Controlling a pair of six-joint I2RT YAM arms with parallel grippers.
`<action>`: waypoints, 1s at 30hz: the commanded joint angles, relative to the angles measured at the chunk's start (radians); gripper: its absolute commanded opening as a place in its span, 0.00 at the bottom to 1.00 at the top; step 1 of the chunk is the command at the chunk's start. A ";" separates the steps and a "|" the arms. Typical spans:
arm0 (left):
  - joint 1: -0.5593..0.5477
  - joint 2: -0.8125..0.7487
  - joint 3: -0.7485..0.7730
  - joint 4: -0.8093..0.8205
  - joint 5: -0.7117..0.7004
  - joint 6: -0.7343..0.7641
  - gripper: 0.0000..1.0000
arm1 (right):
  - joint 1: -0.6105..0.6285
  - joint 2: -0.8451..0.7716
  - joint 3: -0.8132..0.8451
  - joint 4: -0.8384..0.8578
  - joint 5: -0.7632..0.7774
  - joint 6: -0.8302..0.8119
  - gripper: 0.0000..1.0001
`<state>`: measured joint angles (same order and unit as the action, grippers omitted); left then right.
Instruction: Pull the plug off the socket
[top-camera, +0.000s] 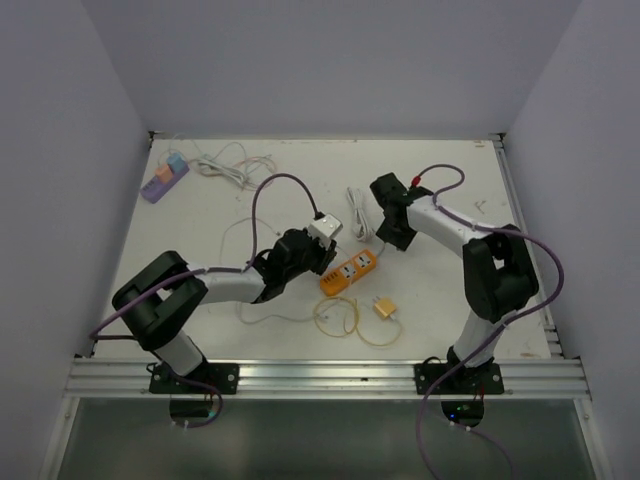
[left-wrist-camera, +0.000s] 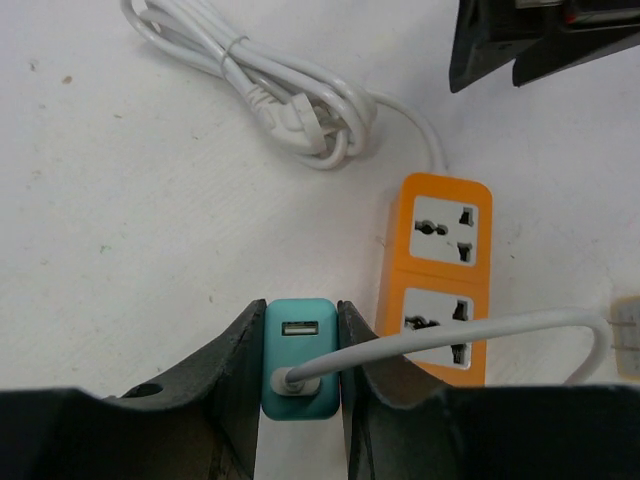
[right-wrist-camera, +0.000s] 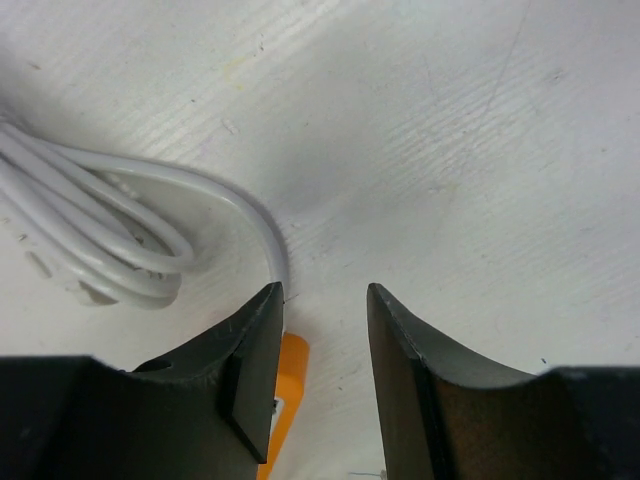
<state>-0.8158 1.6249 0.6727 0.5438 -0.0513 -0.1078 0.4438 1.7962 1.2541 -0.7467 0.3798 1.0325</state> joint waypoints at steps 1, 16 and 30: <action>0.003 0.016 0.076 0.007 -0.084 0.054 0.36 | -0.004 -0.112 -0.008 -0.016 0.077 -0.072 0.43; 0.003 -0.111 0.053 -0.102 -0.179 -0.018 0.93 | 0.078 -0.431 -0.176 0.101 -0.093 -0.428 0.61; 0.280 -0.477 0.297 -0.819 -0.470 -0.251 1.00 | 0.447 -0.381 -0.187 0.158 -0.271 -0.707 0.80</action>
<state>-0.6266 1.1683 0.8879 -0.0032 -0.4988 -0.2977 0.8021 1.3605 1.0401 -0.6167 0.1658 0.4522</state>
